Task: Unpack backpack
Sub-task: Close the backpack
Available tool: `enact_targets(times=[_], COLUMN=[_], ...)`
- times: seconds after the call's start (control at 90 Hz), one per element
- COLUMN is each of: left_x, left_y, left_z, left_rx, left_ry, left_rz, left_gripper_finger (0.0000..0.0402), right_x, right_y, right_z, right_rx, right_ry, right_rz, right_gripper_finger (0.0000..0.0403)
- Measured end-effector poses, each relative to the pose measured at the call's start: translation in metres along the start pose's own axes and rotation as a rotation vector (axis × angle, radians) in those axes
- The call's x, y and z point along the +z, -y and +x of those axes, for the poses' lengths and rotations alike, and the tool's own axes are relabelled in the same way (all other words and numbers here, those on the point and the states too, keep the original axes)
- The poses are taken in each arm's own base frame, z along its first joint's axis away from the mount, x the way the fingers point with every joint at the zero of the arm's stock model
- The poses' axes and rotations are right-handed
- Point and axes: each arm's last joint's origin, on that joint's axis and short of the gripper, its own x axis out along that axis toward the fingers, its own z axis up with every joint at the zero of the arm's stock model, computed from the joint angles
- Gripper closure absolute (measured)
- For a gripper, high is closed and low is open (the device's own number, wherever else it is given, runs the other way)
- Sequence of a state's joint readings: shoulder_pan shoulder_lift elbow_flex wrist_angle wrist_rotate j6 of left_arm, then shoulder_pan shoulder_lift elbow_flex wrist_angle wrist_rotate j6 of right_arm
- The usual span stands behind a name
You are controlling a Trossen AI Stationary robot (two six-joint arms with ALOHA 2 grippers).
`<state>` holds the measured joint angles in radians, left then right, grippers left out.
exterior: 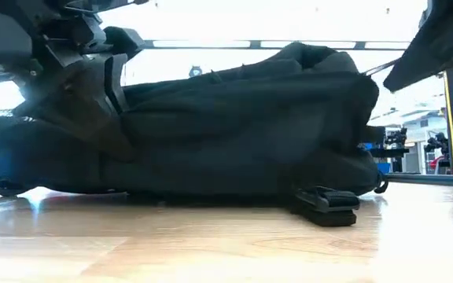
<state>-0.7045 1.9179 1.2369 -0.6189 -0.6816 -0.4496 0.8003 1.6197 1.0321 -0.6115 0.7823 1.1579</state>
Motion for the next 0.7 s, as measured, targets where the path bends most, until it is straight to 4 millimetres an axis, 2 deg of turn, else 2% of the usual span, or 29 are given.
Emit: enact_targets(times=[0.189,0.444,0.567,0.7], left_x=[-0.003,0.002,0.014,0.027], left_y=[0.003,0.004,0.002,0.0], left_z=[-0.004,-0.006,-0.017,-0.032], left_rx=[-0.03,-0.019,-0.038,-0.058], left_ry=[-0.012,0.05,0.129,0.187], left_rz=[0.029,0.021,0.045,0.057], left_gripper_finger=[0.0401,0.0396,0.0366,0.0312], right_x=[0.005,0.007,0.007,0.008], right_y=[0.025,0.018,0.016,0.015], right_z=[-0.019,-0.011,-0.011,-0.01], right_rx=[-0.121,-0.085,-0.065,-0.065], right_ry=[0.018,0.019,0.015,0.014], right_rz=[0.006,0.013,0.016,0.014], right_gripper_finger=[0.0403,0.0403,0.0403,0.0403])
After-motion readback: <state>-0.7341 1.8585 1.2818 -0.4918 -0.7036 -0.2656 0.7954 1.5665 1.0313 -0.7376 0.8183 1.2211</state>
